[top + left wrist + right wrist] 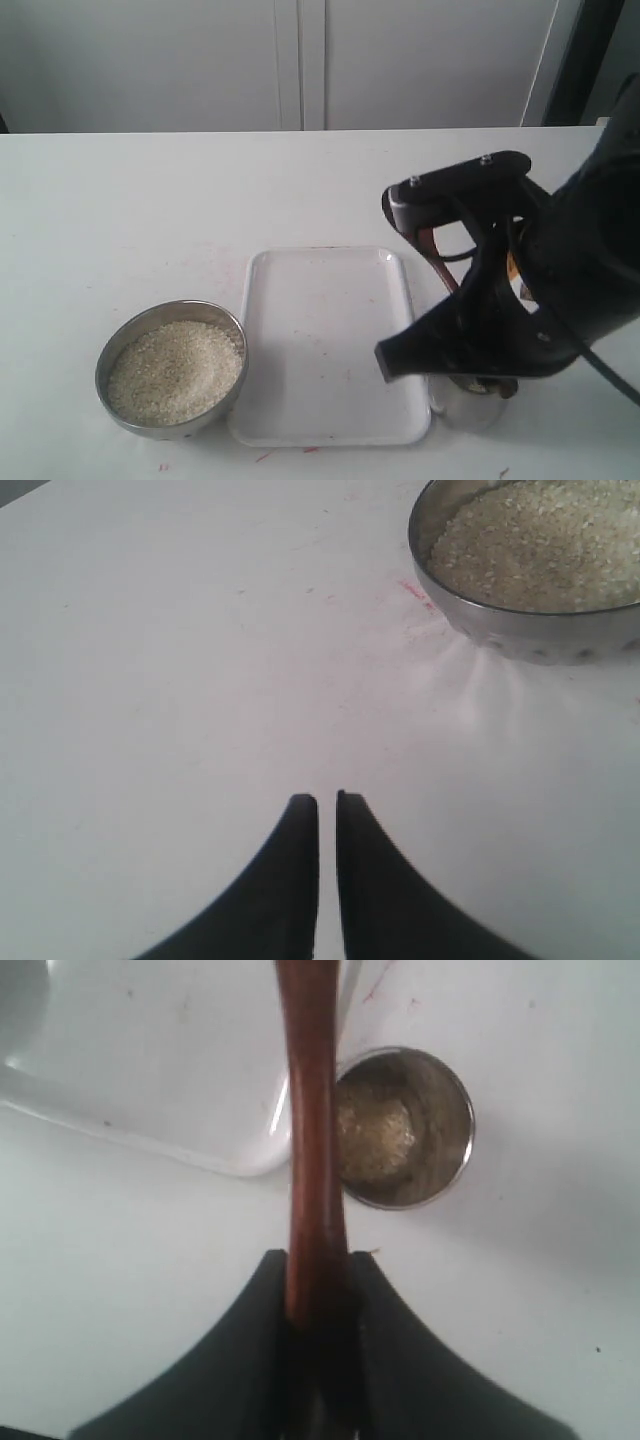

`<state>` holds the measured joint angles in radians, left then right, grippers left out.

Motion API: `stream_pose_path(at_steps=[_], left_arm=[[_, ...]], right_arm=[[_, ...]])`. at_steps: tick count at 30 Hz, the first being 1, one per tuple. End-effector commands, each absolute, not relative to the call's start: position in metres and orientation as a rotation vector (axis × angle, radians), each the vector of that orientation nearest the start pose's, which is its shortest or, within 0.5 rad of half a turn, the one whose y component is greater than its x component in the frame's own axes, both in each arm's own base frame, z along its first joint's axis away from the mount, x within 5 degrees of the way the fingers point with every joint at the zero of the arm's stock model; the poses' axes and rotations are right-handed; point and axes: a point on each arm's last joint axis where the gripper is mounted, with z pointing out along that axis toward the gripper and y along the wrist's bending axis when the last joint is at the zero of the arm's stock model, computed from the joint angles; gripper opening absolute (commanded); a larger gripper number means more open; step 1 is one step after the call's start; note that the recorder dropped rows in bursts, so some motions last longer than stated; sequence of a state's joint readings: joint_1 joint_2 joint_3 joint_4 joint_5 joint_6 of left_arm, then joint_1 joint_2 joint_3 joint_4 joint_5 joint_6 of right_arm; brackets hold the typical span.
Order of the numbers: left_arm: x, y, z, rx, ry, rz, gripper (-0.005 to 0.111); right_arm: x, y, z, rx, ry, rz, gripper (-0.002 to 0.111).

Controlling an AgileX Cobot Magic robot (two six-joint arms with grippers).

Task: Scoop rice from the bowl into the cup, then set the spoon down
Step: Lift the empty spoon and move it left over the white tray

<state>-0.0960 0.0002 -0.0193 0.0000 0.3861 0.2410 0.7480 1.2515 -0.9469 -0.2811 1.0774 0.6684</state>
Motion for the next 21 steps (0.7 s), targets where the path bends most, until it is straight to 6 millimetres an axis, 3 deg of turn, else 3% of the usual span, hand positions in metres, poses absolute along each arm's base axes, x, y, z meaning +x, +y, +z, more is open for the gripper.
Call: stream_pose_path(at_steps=[1,4,9,15,21], left_arm=[[0.051,-0.005,0.178,0.318,1.882,0.083,0.014],[0.051,-0.005,0.178,0.318,1.882,0.083,0.014],[0.051,-0.005,0.178,0.318,1.882,0.083,0.014],[0.051,-0.005,0.178,0.318,1.882,0.083,0.014],[0.051,-0.005,0.178,0.318,1.882,0.083,0.014]], right_arm=[[0.189,0.146,0.313,-0.127,2.684,0.085,0.0],[0.202,0.159,0.325,-0.111,2.678,0.108,0.0],[0.236,0.192,0.319,-0.104,2.718,0.101,0.0],[0.269,0.226,0.27,-0.082,2.834,0.017,0.0],[0.283,0.233,0.219,0.034,2.978,-0.059,0.0]])
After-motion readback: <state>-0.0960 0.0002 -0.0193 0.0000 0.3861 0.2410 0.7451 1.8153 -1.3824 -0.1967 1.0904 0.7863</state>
